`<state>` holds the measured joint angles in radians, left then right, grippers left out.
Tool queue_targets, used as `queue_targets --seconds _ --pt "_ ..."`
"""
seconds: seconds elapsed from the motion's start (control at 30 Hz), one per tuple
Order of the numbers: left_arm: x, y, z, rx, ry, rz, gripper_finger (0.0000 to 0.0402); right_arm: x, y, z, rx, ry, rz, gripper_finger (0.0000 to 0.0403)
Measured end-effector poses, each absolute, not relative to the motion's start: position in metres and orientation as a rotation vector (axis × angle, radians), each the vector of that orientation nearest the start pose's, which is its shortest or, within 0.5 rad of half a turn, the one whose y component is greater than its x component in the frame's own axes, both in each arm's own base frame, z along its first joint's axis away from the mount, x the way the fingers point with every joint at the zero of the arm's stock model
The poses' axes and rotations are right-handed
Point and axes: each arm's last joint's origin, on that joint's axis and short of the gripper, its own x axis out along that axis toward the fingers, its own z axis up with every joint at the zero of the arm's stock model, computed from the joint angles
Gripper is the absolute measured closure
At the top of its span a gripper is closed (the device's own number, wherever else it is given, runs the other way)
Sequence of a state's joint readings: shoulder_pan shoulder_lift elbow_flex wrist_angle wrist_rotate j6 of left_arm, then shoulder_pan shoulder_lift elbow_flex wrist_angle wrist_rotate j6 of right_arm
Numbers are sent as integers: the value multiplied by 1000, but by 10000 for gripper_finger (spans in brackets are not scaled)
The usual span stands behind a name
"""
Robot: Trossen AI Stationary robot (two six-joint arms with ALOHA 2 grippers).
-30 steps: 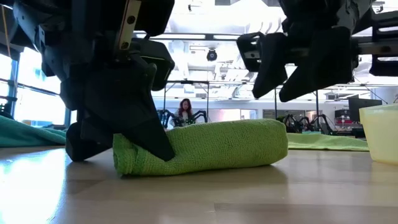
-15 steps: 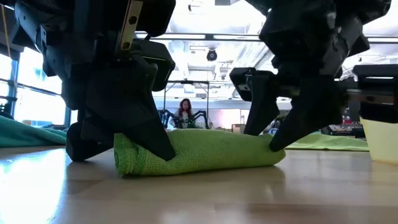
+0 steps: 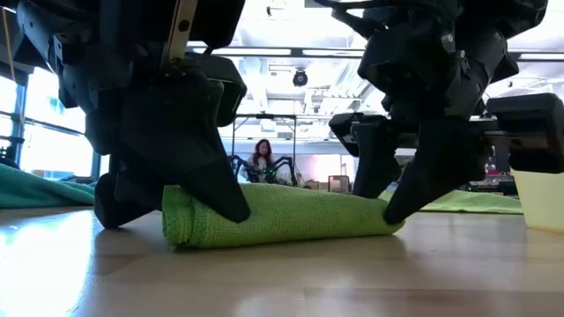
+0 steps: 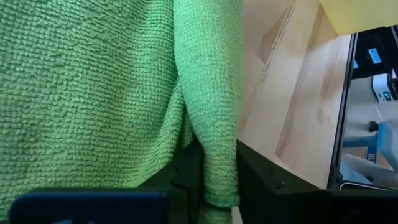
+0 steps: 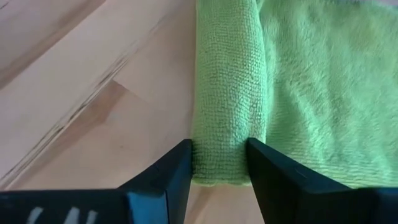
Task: Roll microfiber towels into tight, uniform cylinder then place into a basket
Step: Roll the green microfiber cloth
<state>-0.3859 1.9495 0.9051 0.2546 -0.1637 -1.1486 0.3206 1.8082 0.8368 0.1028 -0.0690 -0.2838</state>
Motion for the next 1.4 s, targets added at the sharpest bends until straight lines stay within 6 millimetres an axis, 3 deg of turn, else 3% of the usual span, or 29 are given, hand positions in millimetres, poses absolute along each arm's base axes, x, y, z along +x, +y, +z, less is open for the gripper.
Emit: queue_targets --seconds 0.17,0.33,0.53,0.7,0.87,1.1,1.4 --pt "336 -131 99 -854 776 236 315 317 108 106 -348 841 490 273" --pt "335 -130 104 -778 781 201 305 317 107 103 -318 862 471 326" --pt "326 -122 135 -633 790 155 291 316 107 103 -309 874 469 391" --pt "315 -119 157 -480 775 183 284 316 104 102 -196 895 515 395" --pt "313 -130 167 -342 672 167 284 319 91 103 18 918 592 396" --pt "317 -149 152 -219 588 177 283 323 71 103 275 964 566 396" --pt "325 -153 119 -153 652 210 241 324 66 103 336 973 552 396"
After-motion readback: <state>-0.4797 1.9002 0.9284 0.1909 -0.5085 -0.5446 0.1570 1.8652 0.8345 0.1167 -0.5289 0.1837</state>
